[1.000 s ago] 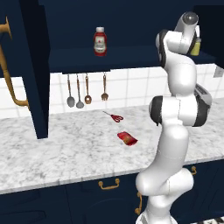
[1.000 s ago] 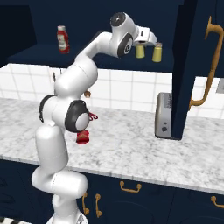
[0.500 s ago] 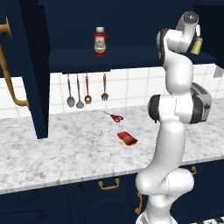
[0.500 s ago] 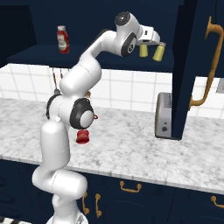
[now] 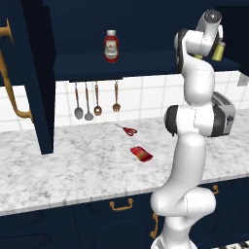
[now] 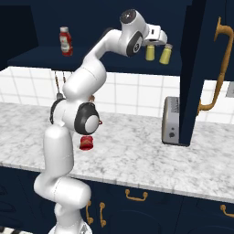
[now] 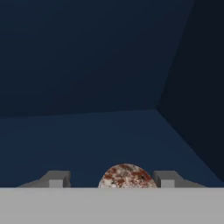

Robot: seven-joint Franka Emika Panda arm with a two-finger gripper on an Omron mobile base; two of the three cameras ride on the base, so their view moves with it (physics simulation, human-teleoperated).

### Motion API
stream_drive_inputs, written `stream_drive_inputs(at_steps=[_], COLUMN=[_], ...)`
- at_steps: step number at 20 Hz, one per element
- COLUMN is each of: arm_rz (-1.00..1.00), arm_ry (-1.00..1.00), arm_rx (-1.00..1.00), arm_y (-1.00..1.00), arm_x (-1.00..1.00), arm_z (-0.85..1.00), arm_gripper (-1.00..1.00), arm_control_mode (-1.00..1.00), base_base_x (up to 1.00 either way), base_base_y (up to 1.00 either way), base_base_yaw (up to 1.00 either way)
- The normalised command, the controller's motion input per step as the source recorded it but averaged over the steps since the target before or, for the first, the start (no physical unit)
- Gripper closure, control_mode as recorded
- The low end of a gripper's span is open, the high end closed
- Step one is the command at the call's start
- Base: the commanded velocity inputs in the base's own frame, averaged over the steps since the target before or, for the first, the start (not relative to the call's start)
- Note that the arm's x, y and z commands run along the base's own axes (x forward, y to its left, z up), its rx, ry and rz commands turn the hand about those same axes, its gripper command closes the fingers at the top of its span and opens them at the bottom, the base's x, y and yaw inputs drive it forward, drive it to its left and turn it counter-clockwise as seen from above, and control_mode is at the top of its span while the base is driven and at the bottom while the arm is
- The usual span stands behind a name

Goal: Put the shaker and condiment bottle from the counter next to their counterparts in the cabinet.

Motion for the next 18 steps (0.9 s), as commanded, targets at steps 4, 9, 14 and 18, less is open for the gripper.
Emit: stream_drive_inputs(at_steps=[4, 9, 14, 18], arm_rz=[0.0, 0.0, 0.0, -0.03], arm_ry=[0.0, -0.14, -0.16, -0.03], arm_rx=[0.0, -0.13, -0.18, -0.23], arm_y=[0.0, 0.22, 0.39, 0.42], arm_x=[0.0, -0.49, -0.72, -0.98], arm_z=[0.0, 0.02, 0.0, -0.35], arm_gripper=[-1.0, -1.0, -1.0, -1.0], arm_control_mode=[-1.0, -1.0, -1.0, -1.0], base_base_x=[0.0, 0.0, 0.0, 0.0], base_base_y=[0.0, 0.0, 0.0, 0.0], base_base_yaw=[0.0, 0.0, 0.0, 0.0])
